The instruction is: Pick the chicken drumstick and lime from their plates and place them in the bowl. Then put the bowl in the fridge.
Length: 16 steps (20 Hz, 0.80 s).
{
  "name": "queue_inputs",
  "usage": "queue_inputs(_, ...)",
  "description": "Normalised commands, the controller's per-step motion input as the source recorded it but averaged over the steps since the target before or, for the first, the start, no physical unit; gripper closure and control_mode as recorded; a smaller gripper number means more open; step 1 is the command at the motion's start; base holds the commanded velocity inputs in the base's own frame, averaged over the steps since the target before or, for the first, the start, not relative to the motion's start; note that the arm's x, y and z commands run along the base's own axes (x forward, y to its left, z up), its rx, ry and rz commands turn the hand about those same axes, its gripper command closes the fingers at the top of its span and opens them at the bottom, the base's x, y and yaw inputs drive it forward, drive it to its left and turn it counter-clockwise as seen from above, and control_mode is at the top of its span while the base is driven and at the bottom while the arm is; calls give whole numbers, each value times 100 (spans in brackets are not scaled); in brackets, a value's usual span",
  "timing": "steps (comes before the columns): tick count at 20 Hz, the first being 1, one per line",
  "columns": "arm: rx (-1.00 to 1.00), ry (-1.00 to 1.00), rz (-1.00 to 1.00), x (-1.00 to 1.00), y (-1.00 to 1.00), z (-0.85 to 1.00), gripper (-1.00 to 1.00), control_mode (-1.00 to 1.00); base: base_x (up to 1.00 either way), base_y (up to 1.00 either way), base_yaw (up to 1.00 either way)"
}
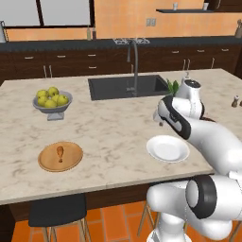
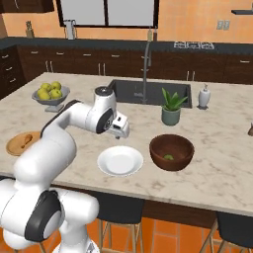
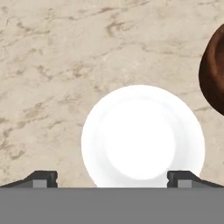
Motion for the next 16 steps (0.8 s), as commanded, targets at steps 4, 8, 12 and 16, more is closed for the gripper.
queue_inputs(4,0,0,0,0,49,-5,-100,-100,13,9,0)
queue_inputs(8,-1,0,0,0,100,-6,-100,-100,0,0,0)
queue_inputs(12,0,5,4,7,100,0,-100,-100,0,0,0)
queue_inputs(16,0,6,2,22,100,0,-100,-100,0,0,0)
